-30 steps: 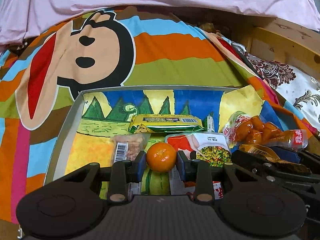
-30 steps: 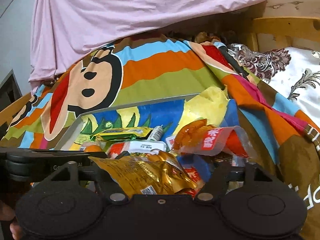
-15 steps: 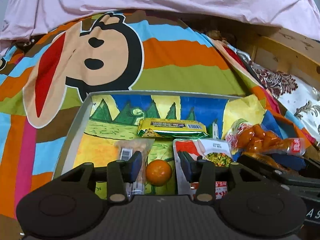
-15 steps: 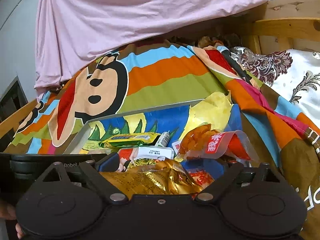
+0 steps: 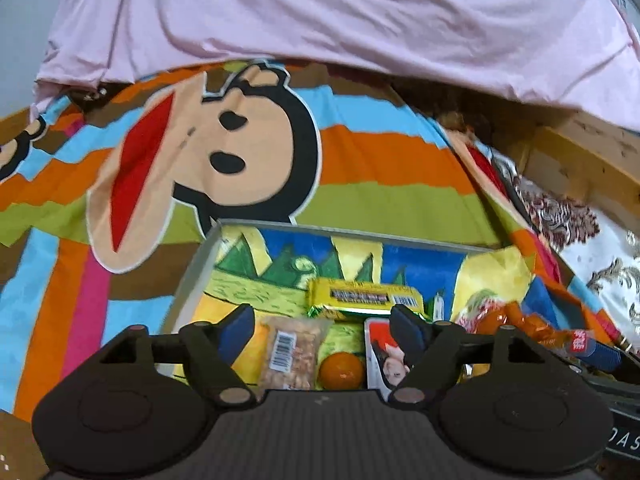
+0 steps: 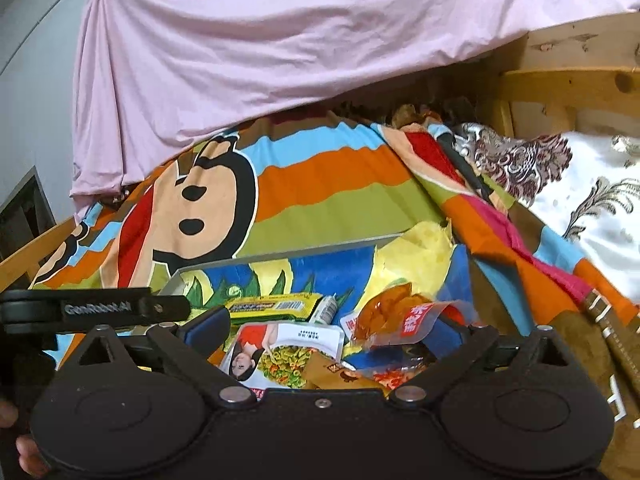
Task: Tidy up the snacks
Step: 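Lower the orange into the tray with the left tool while the right tool drops the pouch, then open both tools and withdraw them from the tray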
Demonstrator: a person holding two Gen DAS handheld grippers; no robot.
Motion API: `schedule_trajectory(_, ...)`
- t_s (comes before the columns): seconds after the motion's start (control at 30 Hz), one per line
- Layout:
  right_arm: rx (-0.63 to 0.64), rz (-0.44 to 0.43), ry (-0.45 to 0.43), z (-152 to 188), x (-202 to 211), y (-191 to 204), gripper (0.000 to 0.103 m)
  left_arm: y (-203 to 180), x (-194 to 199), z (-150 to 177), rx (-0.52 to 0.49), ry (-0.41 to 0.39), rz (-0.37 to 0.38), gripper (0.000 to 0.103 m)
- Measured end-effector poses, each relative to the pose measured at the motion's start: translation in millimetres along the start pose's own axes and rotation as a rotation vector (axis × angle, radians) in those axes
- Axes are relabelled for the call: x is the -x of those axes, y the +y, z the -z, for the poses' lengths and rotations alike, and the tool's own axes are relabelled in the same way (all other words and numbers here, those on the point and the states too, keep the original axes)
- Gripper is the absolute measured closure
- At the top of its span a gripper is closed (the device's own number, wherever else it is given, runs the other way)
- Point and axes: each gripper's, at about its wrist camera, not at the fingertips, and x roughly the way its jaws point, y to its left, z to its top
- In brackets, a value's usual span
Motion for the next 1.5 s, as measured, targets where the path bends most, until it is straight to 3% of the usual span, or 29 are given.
schedule_trajectory(0.6, -0.047, -0.100, 0.006, -15.3, 32.9, 11.5, 0.001, 24.2, 53.5, -11.0, 0.040, -0.075, -0.054, 0.005)
schedule_trajectory(1.0, -0.007, -0.093, -0.036, -20.7, 70.5, 23.3, 0.001, 37.9, 89.0, 0.6, 0.096, -0.094, -0.055, 0.003)
schedule_trajectory(1.5, 0.036, -0.045, -0.130, -9.8, 153.9, 37.2, 0.001, 37.0, 171.1, 31.7, 0.123, -0.176, -0.045, 0.001)
